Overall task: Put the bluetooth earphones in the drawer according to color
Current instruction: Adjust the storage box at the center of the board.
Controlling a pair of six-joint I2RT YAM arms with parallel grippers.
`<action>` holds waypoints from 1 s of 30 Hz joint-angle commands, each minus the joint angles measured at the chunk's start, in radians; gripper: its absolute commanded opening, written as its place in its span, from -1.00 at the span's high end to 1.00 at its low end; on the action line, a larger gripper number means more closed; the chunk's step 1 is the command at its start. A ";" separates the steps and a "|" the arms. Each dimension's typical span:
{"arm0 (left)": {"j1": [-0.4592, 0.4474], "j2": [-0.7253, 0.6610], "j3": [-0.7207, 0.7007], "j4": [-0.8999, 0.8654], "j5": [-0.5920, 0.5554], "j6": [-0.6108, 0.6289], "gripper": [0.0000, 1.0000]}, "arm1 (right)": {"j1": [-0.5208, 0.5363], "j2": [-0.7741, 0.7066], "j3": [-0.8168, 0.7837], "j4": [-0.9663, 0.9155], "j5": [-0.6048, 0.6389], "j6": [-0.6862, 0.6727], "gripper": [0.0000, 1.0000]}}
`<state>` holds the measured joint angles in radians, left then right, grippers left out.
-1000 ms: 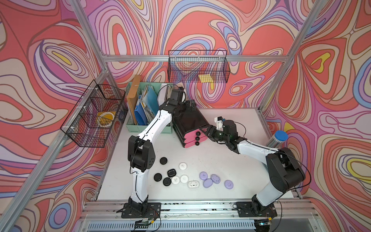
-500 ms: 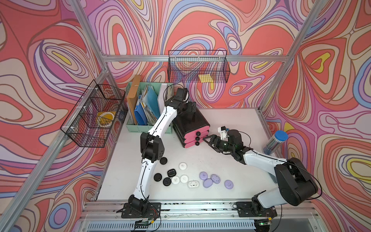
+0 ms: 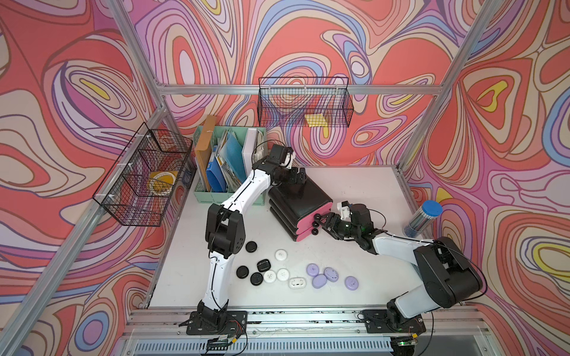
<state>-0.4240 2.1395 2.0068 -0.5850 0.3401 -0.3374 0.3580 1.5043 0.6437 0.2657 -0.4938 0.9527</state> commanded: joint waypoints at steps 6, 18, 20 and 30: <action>-0.022 -0.174 -0.136 -0.031 -0.080 -0.097 -0.98 | -0.008 -0.238 0.214 -0.507 0.005 -0.390 -0.49; -0.005 -0.538 -0.502 0.066 -0.233 -0.199 -0.98 | -0.027 -0.026 0.602 -0.776 -0.048 -0.529 -0.59; 0.015 -0.587 -0.588 0.071 -0.160 -0.234 -0.98 | -0.030 0.040 0.670 -0.796 -0.055 -0.543 -0.59; 0.022 -0.773 -1.030 0.297 0.025 -0.399 -0.98 | -0.036 0.298 0.853 -0.844 -0.229 -0.593 -0.55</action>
<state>-0.3996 1.3830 1.0607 -0.3908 0.2726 -0.6647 0.3206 1.7569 1.4734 -0.5526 -0.6098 0.3855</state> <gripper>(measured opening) 0.989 0.777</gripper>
